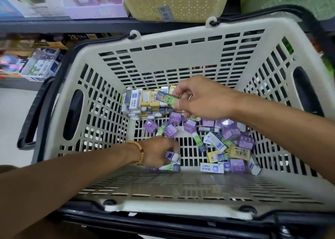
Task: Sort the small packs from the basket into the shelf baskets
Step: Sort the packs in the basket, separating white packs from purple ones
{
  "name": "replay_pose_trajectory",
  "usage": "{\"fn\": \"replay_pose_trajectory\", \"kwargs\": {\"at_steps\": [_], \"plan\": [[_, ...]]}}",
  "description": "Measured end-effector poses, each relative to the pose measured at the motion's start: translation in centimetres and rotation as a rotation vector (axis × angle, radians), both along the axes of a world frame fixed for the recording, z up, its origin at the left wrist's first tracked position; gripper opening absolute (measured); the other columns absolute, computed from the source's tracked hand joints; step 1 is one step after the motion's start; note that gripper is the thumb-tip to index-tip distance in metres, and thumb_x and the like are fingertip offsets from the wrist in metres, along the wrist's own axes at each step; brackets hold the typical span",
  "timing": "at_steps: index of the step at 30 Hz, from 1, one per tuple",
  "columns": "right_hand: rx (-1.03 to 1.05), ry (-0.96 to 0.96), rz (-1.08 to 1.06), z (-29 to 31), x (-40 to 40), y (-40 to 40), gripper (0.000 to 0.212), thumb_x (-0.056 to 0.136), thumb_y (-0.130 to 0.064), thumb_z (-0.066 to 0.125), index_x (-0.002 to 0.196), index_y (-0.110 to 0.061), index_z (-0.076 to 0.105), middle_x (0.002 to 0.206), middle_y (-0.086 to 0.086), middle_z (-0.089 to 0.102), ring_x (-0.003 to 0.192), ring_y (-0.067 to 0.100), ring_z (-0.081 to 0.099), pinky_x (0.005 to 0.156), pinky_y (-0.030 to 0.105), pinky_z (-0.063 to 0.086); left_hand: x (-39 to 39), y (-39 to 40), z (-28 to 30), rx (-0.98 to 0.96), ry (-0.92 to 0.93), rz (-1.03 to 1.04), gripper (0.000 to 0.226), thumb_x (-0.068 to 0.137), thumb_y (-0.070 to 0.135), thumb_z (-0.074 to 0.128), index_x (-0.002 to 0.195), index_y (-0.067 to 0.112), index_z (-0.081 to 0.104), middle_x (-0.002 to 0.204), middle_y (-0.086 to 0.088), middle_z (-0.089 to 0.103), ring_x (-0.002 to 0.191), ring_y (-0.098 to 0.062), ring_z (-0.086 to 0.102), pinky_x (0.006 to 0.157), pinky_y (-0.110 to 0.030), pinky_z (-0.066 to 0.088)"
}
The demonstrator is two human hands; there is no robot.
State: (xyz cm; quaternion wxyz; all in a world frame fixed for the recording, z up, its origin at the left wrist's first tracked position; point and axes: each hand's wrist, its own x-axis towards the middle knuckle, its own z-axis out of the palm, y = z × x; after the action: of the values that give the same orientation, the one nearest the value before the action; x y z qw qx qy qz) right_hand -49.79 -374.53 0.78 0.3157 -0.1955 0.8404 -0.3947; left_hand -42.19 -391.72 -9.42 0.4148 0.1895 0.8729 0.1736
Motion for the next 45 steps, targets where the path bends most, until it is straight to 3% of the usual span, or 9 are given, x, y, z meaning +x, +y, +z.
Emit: {"fn": "replay_pose_trajectory", "kwargs": {"at_steps": [8,14,20,23,28,33,37,41,45], "plan": [[-0.001,0.011,-0.028,-0.2,-0.5,0.3,0.01,0.097,-0.019,0.058,0.106,-0.019,0.062,0.084,0.001,0.071,0.074,0.008,0.071,0.08,0.038,0.059,0.0,0.1,-0.4,-0.113,-0.179,0.018,0.065,0.091,0.021,0.063,0.148,0.018,0.031,0.147,-0.005,0.04,0.13,-0.021,0.044,0.104,-0.028,0.039],[0.005,-0.009,-0.032,-0.3,-0.9,-0.1,0.006,0.098,-0.018,0.057,0.099,-0.018,0.062,0.087,0.005,0.07,0.074,0.011,0.072,0.08,0.046,0.059,0.0,0.5,-0.3,-0.185,-0.233,-0.078,0.073,0.089,0.015,0.062,0.151,0.016,0.023,0.152,-0.008,0.036,0.134,-0.025,0.041,0.107,-0.033,0.04],[0.058,-0.003,-0.101,-1.3,-1.9,-0.3,0.005,0.096,-0.019,0.057,0.098,-0.022,0.06,0.089,0.009,0.073,0.08,0.018,0.072,0.083,0.046,0.058,-0.4,0.4,0.2,-0.14,-0.285,0.039,0.065,0.085,0.017,0.07,0.142,0.012,0.04,0.137,-0.007,0.053,0.116,-0.022,0.054,0.089,-0.022,0.041],[0.033,-0.041,-0.162,-2.2,-2.3,-0.1,0.004,0.094,-0.019,0.06,0.096,-0.016,0.064,0.087,0.008,0.073,0.069,0.011,0.071,0.069,0.034,0.061,-0.7,0.2,1.3,-0.095,-0.277,0.081,0.063,0.087,0.024,0.069,0.141,0.009,0.041,0.13,-0.008,0.057,0.101,-0.017,0.055,0.079,-0.018,0.041],[-0.088,-0.133,-0.365,-3.4,-3.6,-1.1,0.014,0.091,-0.018,0.068,0.084,-0.005,0.068,0.07,0.008,0.066,0.05,0.007,0.06,0.051,0.022,0.05,-1.5,-0.8,4.9,0.152,-0.391,0.442,0.047,0.091,0.016,0.064,0.133,0.009,0.046,0.104,0.001,0.062,0.082,-0.009,0.066,0.073,-0.021,0.055],[-0.067,-0.267,-0.299,-4.4,-4.4,-5.6,0.018,0.101,-0.02,0.051,0.095,-0.006,0.062,0.075,0.006,0.062,0.052,0.011,0.055,0.047,0.021,0.049,0.1,-3.3,7.6,0.47,-0.527,0.958,0.057,0.088,0.002,0.064,0.14,0.006,0.04,0.137,-0.01,0.051,0.11,-0.024,0.062,0.075,-0.026,0.056],[0.051,-0.325,-0.232,-4.5,-4.9,-9.0,0.019,0.101,-0.013,0.049,0.108,0.0,0.06,0.083,0.01,0.063,0.059,0.014,0.058,0.046,0.019,0.05,0.0,-5.4,9.2,0.612,-0.525,1.253,0.029,0.088,-0.003,0.061,0.116,0.002,0.058,0.106,-0.015,0.067,0.087,-0.022,0.066,0.063,-0.025,0.054],[-0.076,-0.393,-0.341,-4.2,-4.7,-9.6,0.013,0.1,-0.008,0.049,0.105,-0.006,0.061,0.092,0.011,0.066,0.074,0.016,0.066,0.065,0.027,0.058,-0.6,-6.2,9.8,0.702,-0.465,1.385,0.022,0.089,-0.005,0.056,0.11,0.0,0.06,0.101,-0.017,0.069,0.087,-0.025,0.066,0.063,-0.027,0.053],[-0.106,-0.355,-0.163,-2.9,-3.5,-8.2,0.016,0.098,-0.032,0.057,0.102,-0.018,0.064,0.097,0.006,0.068,0.075,0.014,0.067,0.059,0.022,0.055,-1.4,-6.3,9.9,0.783,-0.412,1.441,0.021,0.089,-0.005,0.057,0.109,0.0,0.061,0.099,-0.016,0.069,0.085,-0.025,0.065,0.068,-0.03,0.055]]}}
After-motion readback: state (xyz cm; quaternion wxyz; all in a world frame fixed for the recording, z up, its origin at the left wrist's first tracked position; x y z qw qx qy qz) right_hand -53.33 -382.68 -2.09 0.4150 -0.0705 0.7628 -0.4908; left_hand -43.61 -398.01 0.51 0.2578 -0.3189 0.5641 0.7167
